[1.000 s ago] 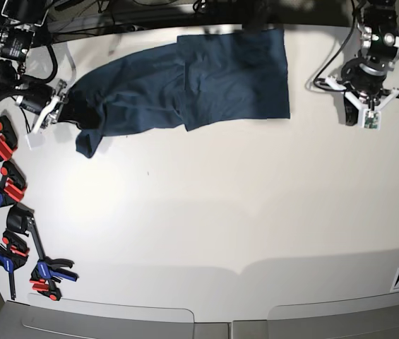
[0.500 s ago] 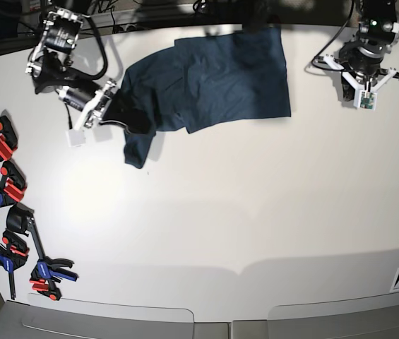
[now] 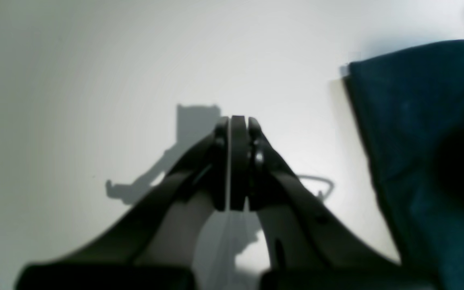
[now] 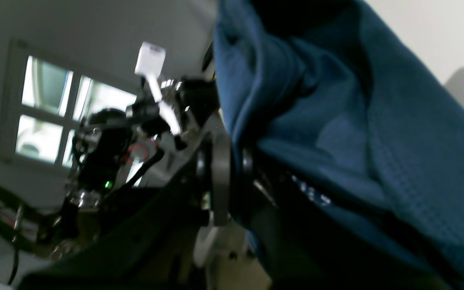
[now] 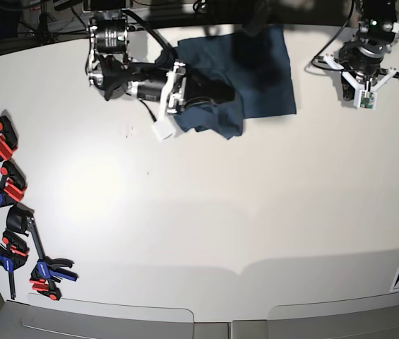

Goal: Fold the T-shirt properly
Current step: 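Lift the grasped end and fold it over onto the other half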

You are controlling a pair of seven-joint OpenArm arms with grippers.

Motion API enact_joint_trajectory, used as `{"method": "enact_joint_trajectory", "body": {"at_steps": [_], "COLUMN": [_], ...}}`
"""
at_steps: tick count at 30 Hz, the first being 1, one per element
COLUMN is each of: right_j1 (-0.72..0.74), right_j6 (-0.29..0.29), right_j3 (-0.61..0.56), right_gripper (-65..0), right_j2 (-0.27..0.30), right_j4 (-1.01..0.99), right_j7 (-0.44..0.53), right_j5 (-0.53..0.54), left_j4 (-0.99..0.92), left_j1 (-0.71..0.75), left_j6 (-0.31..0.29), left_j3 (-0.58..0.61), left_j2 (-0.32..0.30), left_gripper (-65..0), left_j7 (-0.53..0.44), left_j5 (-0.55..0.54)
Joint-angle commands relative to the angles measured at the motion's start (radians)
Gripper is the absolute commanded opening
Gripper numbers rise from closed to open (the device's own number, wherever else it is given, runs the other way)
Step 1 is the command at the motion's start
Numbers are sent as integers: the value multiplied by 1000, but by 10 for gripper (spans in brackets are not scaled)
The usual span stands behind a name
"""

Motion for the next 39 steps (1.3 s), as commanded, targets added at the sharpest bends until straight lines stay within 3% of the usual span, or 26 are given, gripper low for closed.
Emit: {"method": "enact_joint_trajectory", "body": {"at_steps": [1, 4, 10, 15, 19, 28, 36, 39], "right_j1": [12, 13, 14, 15, 24, 33, 33, 34], "right_j6": [6, 6, 6, 6, 6, -42, -149, -159], "right_j3": [-22, -93, -173, -187, -202, -337, -560, -609], "right_gripper": [-650, -650, -650, -650, -650, -650, -650, -650], "right_j2": [2, -4, -92, -201, -253, -262, -263, -263], "right_j4": [19, 19, 19, 19, 30, 186, 187, 187], "right_j7": [15, 16, 165, 174, 169, 228, 337, 356], "right_j5": [39, -99, -396, -521, -561, -800, -1101, -1135], "left_j4": [17, 17, 17, 17, 17, 17, 17, 17], "left_j1": [4, 3, 3, 4, 5, 6, 6, 6], "left_j6": [0, 0, 0, 0, 0, 0, 0, 0], "left_j3": [-6, -6, -6, -6, -6, -6, -6, -6], "left_j2": [-9, -9, -8, -8, -8, -9, -9, -9], "left_gripper": [-650, -650, -650, -650, -650, -650, -650, -650], "left_j7": [-21, -22, -22, -22, -15, 19, 19, 19], "left_j5": [-4, -4, -4, -4, -5, -5, -5, -4]}}
